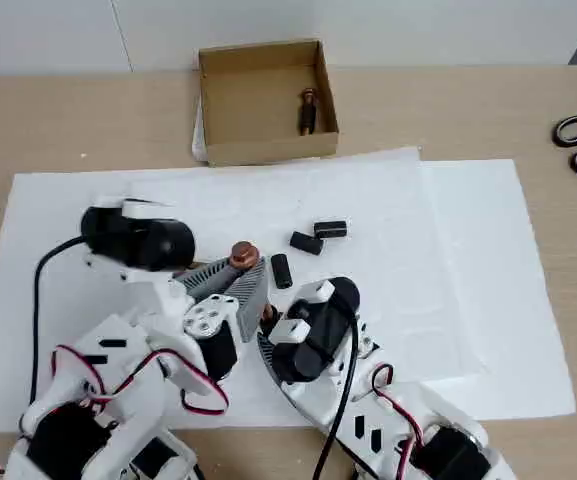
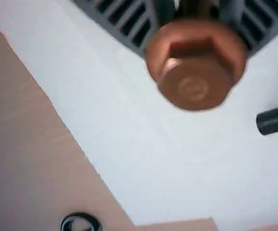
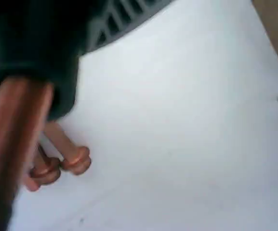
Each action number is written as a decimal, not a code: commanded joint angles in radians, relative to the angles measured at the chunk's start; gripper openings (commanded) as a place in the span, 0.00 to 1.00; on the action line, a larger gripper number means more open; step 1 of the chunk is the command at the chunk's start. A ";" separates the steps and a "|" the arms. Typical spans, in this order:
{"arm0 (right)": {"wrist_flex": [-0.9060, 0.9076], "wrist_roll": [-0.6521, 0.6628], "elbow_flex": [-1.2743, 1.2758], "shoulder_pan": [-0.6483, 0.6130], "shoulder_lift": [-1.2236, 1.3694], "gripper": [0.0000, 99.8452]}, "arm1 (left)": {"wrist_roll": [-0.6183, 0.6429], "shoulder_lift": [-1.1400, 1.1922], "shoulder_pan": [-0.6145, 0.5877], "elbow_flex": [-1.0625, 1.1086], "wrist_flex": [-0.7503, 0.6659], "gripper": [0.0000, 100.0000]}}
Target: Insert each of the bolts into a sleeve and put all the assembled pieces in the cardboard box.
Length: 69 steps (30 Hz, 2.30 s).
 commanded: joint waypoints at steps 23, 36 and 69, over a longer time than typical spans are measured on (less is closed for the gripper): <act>-0.110 0.087 -0.069 0.071 -0.005 0.00 | -0.009 -0.003 0.173 0.189 0.118 0.01; -0.105 0.092 -0.069 0.073 -0.007 0.00 | -0.049 -0.003 0.172 0.205 0.075 0.09; -0.062 0.091 -0.029 0.074 -0.007 0.00 | -0.319 0.011 -0.187 0.002 -0.078 0.22</act>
